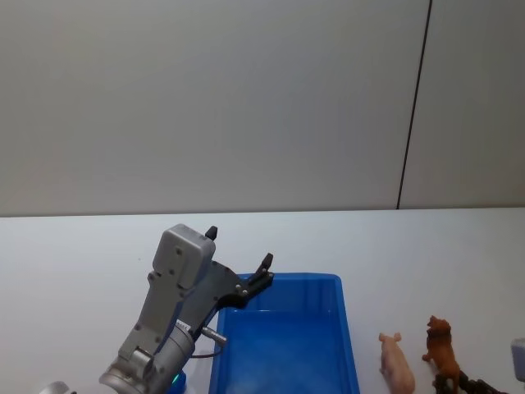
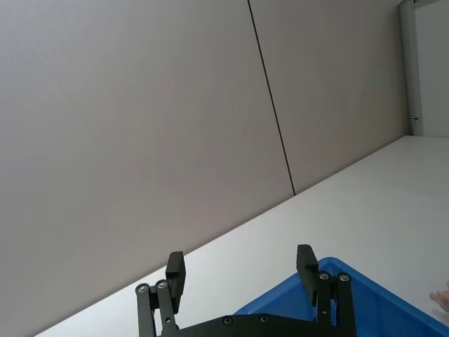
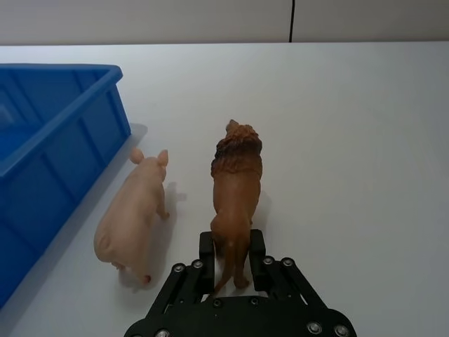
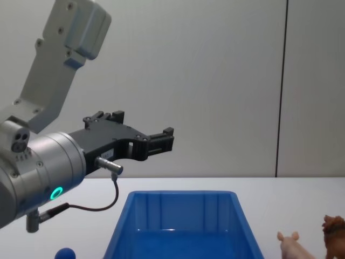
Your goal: Pick up the two dolls from the table and place them into the box.
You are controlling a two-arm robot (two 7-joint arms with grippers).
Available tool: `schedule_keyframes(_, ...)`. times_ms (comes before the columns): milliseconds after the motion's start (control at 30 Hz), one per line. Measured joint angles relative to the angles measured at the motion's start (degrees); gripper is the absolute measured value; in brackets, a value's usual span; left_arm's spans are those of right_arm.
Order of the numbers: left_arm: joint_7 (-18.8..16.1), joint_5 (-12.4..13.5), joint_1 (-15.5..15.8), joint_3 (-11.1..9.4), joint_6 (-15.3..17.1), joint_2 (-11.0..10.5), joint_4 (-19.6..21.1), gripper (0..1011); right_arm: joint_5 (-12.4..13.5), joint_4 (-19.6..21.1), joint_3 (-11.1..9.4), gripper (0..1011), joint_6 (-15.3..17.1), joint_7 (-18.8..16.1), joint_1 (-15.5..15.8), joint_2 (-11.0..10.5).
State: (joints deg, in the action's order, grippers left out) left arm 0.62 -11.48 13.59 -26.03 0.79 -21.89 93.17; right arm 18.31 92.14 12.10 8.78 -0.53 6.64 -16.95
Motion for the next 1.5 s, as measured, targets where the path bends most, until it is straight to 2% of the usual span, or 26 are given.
schedule_keyframes(67,0.0,0.0,0.0,0.0,0.0,0.0,0.0,1001,0.0,-0.4,0.0,260,-1.0,-0.5,-0.1,0.1)
schedule_keyframes(400,0.0,0.0,0.0,0.0,0.0,0.0,0.0,1001,-1.4,-1.0,0.2,252,-5.3,-2.2,-0.9,0.7)
schedule_keyframes(667,0.0,0.0,0.0,0.0,0.0,0.0,0.0,1001,-2.8,1.6,0.3,252,-7.2,-3.3,-1.1,0.7)
schedule_keyframes(1033,0.0,0.0,0.0,0.0,0.0,0.0,0.0,1001,-3.5,4.2,1.0,252,-6.6,-8.1,-2.3,1.3)
schedule_keyframes(1500,0.0,0.0,0.0,0.0,0.0,0.0,0.0,1001,-5.0,4.0,3.5,256,-3.5,-16.6,-6.0,4.4)
